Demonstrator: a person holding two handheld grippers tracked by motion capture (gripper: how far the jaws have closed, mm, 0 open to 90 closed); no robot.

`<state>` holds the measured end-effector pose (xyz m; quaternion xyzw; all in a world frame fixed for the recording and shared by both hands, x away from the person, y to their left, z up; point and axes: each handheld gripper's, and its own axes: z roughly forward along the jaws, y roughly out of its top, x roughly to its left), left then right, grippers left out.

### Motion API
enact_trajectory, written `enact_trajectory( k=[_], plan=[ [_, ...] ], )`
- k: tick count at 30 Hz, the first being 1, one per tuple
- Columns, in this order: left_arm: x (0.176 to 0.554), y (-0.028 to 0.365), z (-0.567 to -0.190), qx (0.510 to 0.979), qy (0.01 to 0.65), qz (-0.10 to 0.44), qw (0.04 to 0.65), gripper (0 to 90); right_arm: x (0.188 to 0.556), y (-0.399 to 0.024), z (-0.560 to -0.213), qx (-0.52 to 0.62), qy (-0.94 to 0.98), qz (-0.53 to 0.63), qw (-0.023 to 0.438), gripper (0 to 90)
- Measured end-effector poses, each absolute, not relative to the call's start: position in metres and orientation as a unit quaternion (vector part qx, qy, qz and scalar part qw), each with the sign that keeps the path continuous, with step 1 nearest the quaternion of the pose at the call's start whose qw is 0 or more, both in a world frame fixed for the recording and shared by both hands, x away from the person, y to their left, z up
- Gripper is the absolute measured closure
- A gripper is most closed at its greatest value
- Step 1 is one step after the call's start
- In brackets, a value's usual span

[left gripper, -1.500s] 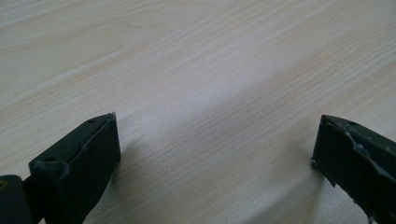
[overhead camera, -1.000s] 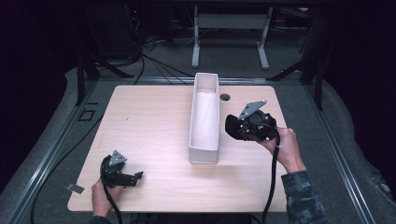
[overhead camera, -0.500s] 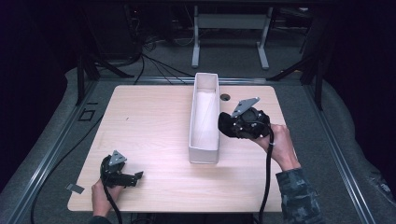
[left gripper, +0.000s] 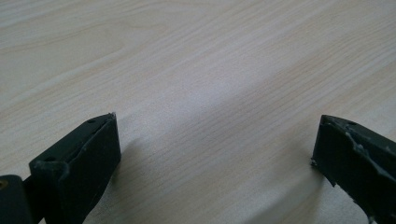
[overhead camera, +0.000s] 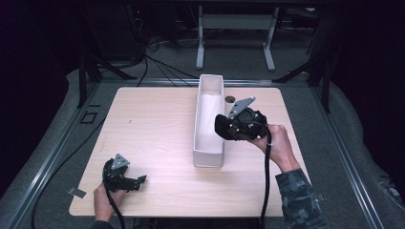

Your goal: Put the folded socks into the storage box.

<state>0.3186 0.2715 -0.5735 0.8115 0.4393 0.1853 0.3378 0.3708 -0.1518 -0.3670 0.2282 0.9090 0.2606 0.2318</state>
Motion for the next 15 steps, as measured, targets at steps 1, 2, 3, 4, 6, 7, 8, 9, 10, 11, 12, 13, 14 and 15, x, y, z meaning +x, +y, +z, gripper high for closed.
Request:
enact_trajectory(
  k=[1, 2, 3, 4, 6, 7, 8, 9, 10, 11, 12, 13, 14, 15],
  plan=[
    [0.319, 0.272, -0.573, 0.812, 0.439, 0.185, 0.338, 0.9, 0.371, -0.151, -0.367, 0.227, 0.909, 0.260, 0.232, 67.3],
    [0.319, 0.272, -0.573, 0.811, 0.440, 0.185, 0.338, 0.9, 0.371, -0.149, -0.366, 0.225, 0.910, 0.261, 0.232, 67.3],
    [0.319, 0.272, -0.573, 0.811, 0.440, 0.185, 0.338, 0.9, 0.371, -0.147, -0.366, 0.223, 0.910, 0.261, 0.231, 67.3],
    [0.319, 0.272, -0.573, 0.811, 0.440, 0.185, 0.338, 0.9, 0.370, -0.145, -0.366, 0.223, 0.910, 0.261, 0.233, 67.3],
    [0.319, 0.272, -0.573, 0.811, 0.440, 0.185, 0.338, 0.9, 0.370, -0.142, -0.366, 0.220, 0.911, 0.260, 0.231, 67.3],
    [0.319, 0.272, -0.573, 0.811, 0.440, 0.186, 0.338, 0.9, 0.371, -0.140, -0.366, 0.217, 0.913, 0.258, 0.230, 67.3],
    [0.319, 0.272, -0.573, 0.811, 0.440, 0.186, 0.338, 0.9, 0.371, -0.136, -0.367, 0.214, 0.915, 0.256, 0.228, 67.3],
    [0.319, 0.272, -0.573, 0.811, 0.440, 0.186, 0.338, 0.9, 0.371, -0.134, -0.367, 0.213, 0.916, 0.253, 0.227, 67.3],
    [0.319, 0.272, -0.574, 0.811, 0.440, 0.186, 0.338, 0.9, 0.371, -0.132, -0.368, 0.212, 0.916, 0.254, 0.226, 67.3],
    [0.319, 0.272, -0.573, 0.811, 0.440, 0.186, 0.338, 0.9, 0.371, -0.131, -0.368, 0.213, 0.917, 0.253, 0.224, 67.3],
    [0.319, 0.272, -0.573, 0.811, 0.440, 0.186, 0.338, 0.9, 0.371, -0.131, -0.368, 0.213, 0.917, 0.253, 0.224, 67.3],
    [0.319, 0.272, -0.574, 0.811, 0.440, 0.186, 0.338, 0.9, 0.372, -0.129, -0.369, 0.209, 0.918, 0.254, 0.223, 67.4],
    [0.319, 0.272, -0.574, 0.811, 0.440, 0.186, 0.338, 0.9, 0.373, -0.127, -0.369, 0.207, 0.918, 0.253, 0.224, 67.3],
    [0.319, 0.272, -0.574, 0.811, 0.440, 0.186, 0.338, 0.9, 0.373, -0.123, -0.370, 0.207, 0.920, 0.250, 0.220, 67.3]
  ],
)
